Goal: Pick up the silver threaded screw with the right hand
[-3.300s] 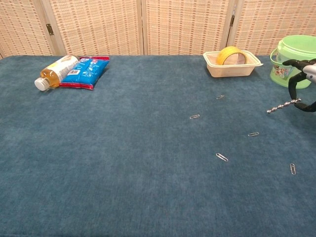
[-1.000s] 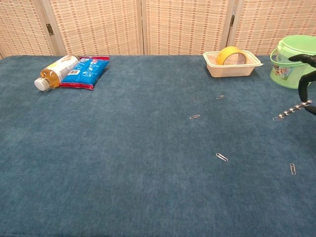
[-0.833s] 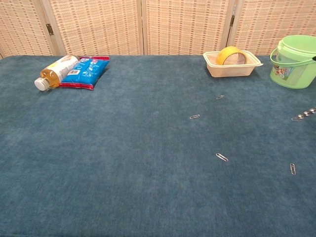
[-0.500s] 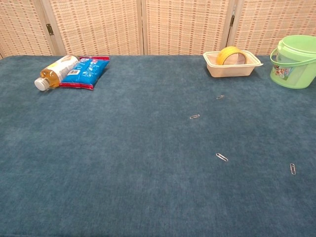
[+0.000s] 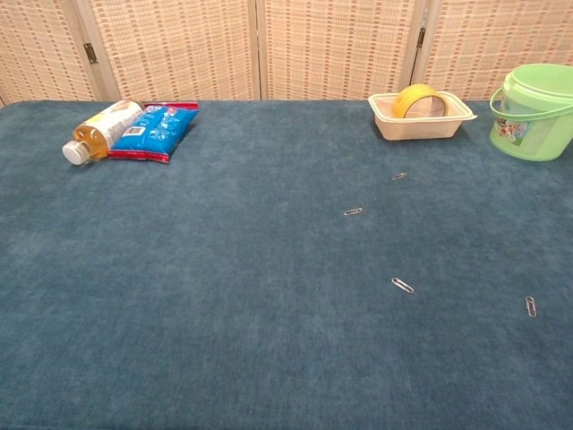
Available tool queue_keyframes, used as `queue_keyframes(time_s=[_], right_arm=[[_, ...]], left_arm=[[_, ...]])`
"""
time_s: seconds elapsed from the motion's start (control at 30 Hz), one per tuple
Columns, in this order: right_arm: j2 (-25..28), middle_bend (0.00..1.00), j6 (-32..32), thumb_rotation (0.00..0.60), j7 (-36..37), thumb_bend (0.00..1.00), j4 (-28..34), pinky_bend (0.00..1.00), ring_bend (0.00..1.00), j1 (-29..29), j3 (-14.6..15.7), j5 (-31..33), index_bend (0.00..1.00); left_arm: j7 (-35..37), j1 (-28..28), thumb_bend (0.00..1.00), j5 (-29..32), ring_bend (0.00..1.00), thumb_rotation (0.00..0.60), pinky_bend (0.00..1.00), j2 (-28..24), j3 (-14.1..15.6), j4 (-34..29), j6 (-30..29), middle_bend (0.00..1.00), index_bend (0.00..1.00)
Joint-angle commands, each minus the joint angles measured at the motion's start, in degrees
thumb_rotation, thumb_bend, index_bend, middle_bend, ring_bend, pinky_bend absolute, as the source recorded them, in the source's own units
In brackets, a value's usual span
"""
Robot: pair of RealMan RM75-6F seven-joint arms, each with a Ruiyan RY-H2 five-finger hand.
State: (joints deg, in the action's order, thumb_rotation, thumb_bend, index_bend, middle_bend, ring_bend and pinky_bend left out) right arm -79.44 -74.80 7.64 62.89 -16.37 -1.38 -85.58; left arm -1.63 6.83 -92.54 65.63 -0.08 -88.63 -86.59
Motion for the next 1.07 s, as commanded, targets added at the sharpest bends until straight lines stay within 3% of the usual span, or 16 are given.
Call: queue_keyframes(time_s=[0.03,0.17,0.43,0.53,0.63,0.83,1.07], right_arm=[[1.15,0.00,0.76,0.600,-0.88,0.40,1.28,0.00,0.00,0.07,-0.08,0.44,0.00],[3.59,0.00,0.99,0.600,-2.62,0.31,4.76,0.00,0.00,0.53,-0.19,0.99,0.00],[12.75,0.00,-1.18,0.600,-5.64,0.27,18.14,0.00,0.00,3.67,-0.59,3.49,0.00],[16.75,0.00,-3.16,0.600,-10.33,0.27,24.74,0.00,0.00,6.06,-0.42,5.70,0.00],[16.63,0.00,-8.92,0.600,-14.24,0.27,28.91,0.00,0.00,9.86,-0.12,6.44,0.00],[13.51,0.00,-14.88,0.600,-16.13,0.26,28.40,0.00,0.00,13.64,1.15,3.42,0.00],[14.93,0.00,-12.09,0.600,-12.08,0.26,28.37,0.00,0.00,13.22,2.50,0.57,0.00]], left_arm=[[-0.01,0.03,0.20,0.09,0.00,0.600,0.00,0.00,-0.03,-0.01,0.07,0.00,0.00],[0.00,0.04,0.20,0.16,0.00,0.600,0.00,-0.02,-0.06,-0.03,0.09,0.00,0.00],[0.03,-0.03,0.20,-0.08,0.00,0.600,0.00,0.04,-0.03,-0.07,-0.26,0.00,0.00],[-0.05,-0.05,0.20,-0.41,0.00,0.600,0.00,0.05,0.03,-0.15,-0.50,0.00,0.00],[-0.26,-0.16,0.20,-0.44,0.00,0.600,0.00,0.17,-0.08,-0.05,-0.88,0.00,0.00],[-0.34,-0.04,0.20,-0.80,0.00,0.600,0.00,0.28,0.03,-0.02,-0.84,0.00,0.00],[-0.91,0.12,0.20,-0.89,0.00,0.600,0.00,0.43,-0.02,-0.36,-0.72,0.00,0.00]])
